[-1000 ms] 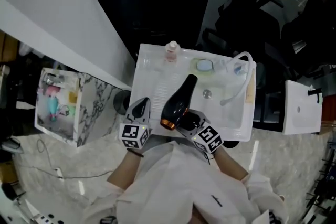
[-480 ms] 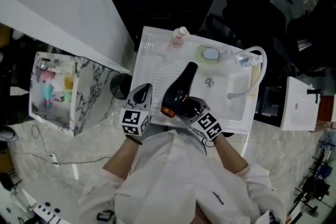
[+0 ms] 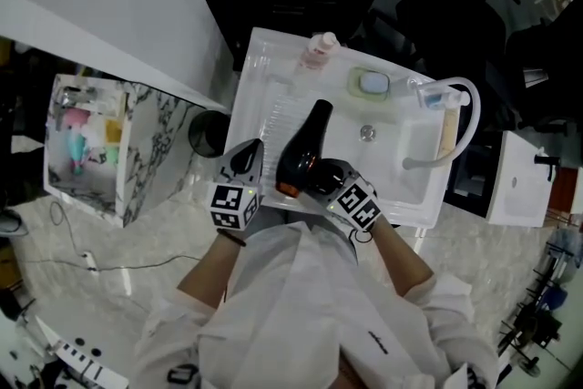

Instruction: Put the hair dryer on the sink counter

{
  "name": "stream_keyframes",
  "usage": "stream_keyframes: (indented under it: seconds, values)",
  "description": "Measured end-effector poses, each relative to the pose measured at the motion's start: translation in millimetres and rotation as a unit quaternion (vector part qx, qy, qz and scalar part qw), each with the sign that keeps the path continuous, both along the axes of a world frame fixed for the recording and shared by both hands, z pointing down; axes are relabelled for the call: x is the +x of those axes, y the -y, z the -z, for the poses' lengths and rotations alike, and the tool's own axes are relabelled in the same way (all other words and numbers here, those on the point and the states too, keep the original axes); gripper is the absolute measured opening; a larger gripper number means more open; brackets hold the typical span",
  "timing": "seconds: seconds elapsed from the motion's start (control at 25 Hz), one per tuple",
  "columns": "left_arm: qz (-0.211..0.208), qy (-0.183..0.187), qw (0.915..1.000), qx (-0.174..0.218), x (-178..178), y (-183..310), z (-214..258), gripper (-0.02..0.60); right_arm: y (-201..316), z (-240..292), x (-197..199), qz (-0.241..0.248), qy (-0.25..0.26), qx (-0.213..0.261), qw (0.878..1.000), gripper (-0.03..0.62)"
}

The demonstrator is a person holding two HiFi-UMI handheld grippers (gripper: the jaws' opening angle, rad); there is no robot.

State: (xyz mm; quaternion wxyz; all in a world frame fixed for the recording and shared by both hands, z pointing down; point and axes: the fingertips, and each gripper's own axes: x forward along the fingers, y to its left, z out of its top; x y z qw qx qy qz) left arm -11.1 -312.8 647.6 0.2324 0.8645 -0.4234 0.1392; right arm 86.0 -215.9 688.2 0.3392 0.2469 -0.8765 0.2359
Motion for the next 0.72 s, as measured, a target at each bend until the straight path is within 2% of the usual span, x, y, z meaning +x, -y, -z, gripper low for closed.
stream_keyframes:
  seconds: [0.72]
  values:
    - [-0.005, -0.005, 0.9999, -0.008, -7, 2, -18, 0.023, 13, -51, -26, 0.089, -0.036, -0.029, 0.995, 0.285]
